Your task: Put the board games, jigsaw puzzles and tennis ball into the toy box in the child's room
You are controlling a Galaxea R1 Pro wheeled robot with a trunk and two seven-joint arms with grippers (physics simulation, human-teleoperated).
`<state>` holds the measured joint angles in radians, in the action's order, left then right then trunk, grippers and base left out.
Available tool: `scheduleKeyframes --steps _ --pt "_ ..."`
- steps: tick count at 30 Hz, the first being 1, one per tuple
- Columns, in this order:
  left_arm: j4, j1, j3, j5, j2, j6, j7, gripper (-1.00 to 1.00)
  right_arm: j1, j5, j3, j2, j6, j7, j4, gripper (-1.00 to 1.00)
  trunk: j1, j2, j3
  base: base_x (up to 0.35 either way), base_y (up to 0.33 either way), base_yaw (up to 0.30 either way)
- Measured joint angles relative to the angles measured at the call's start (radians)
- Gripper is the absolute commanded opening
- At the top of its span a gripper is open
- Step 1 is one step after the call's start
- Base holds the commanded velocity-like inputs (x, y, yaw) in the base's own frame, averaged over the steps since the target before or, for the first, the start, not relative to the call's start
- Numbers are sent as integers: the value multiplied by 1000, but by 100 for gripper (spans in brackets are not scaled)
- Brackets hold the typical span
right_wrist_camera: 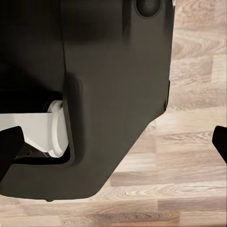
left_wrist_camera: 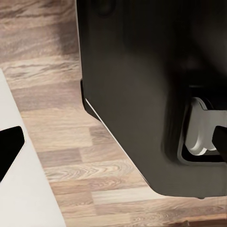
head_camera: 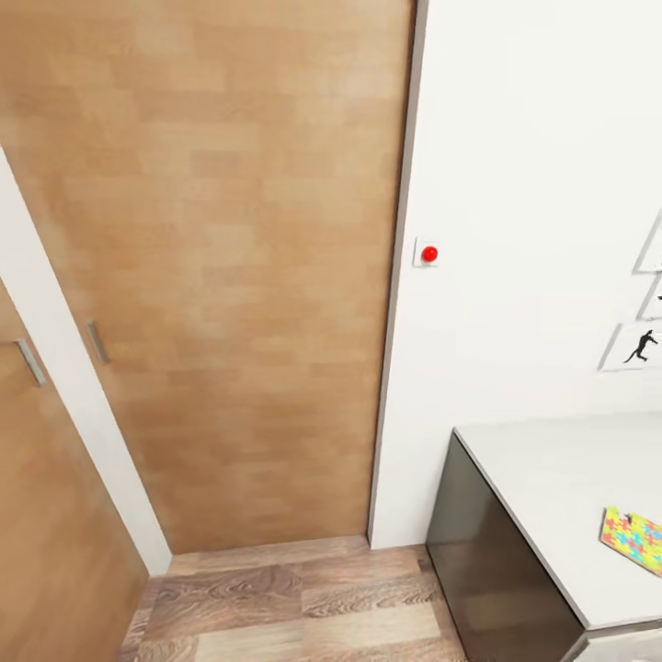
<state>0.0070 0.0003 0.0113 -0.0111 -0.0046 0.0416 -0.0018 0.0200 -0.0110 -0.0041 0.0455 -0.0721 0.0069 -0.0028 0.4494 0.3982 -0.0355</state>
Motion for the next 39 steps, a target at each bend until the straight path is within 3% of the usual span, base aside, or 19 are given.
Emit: scheduleKeyframes --steps 39 --pt "0 0 0 0 1 0 0 100 2 0 0 1 -2 0 0 100 0 0 0 0 0 -284"
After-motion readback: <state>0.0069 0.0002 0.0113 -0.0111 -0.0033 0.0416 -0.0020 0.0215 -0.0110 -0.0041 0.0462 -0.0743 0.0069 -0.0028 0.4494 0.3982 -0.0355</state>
